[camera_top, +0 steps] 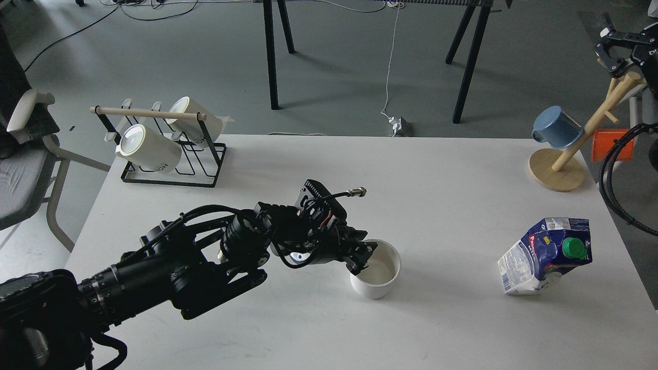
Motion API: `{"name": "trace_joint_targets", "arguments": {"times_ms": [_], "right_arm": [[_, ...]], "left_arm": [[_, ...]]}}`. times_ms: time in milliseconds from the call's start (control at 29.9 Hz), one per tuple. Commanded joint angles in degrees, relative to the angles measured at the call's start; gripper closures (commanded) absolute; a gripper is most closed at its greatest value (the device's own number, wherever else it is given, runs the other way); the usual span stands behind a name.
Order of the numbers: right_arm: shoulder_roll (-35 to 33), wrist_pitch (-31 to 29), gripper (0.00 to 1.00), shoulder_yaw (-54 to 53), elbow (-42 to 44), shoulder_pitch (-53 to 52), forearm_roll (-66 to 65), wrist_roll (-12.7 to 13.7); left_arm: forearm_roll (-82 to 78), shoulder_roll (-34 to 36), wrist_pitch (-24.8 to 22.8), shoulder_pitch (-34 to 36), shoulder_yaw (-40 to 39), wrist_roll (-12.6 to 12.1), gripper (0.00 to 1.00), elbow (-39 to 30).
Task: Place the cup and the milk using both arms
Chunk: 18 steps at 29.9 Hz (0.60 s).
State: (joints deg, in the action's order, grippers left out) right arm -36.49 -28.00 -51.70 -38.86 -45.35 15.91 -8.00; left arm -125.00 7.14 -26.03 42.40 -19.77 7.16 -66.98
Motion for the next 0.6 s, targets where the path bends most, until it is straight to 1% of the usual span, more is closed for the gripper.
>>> {"name": "trace_joint_targets", "arguments": {"times_ms": [0, 134, 234, 267, 334, 401, 535, 568], "right_arm": [[-0.16, 0.00, 0.00, -0.16, 0.01, 0.08, 0.00, -0.09], [-0.25, 0.00, 0.00, -0.25, 0.10, 0.52, 0.00, -0.09], [-0.78, 0.00, 0.00, -0.86, 0.10, 0.61, 0.61, -0.17], [-0.78, 0.00, 0.00, -1.56, 0.01, 0.70, 1.31, -0.17], [-0.78, 0.00, 0.00, -1.56, -0.86, 2.27, 3.24, -0.26], [-0.78, 0.00, 0.01, -2.00, -3.49, 4.29, 3.95, -0.26], [-2.00, 0.00, 0.01, -2.36, -11.13, 8.25, 3.95, -1.05], [-2.97, 0.00, 0.01, -2.44, -13.24, 9.39, 3.95, -1.49]], "left_arm": [[0.00, 0.25, -0.69, 0.32, -5.17, -0.13, 0.35, -1.23], [0.00, 1.65, -1.04, 0.76, -13.87, -0.13, 0.27, -1.58], [0.00, 4.20, -0.08, 0.76, -21.95, 0.84, 0.19, -2.02], [2.28, 4.64, 0.19, 0.76, -24.94, 1.19, 0.18, -2.37], [9.56, 5.08, 0.54, 0.76, -30.12, 2.50, 0.17, -3.07], [16.51, 5.78, 0.63, 0.84, -34.17, 4.17, 0.16, -3.42], [30.74, 7.28, 0.54, 2.16, -39.89, 7.25, 0.07, -4.04], [35.57, 7.80, 0.54, 2.25, -41.30, 7.69, 0.07, -4.13]]}}
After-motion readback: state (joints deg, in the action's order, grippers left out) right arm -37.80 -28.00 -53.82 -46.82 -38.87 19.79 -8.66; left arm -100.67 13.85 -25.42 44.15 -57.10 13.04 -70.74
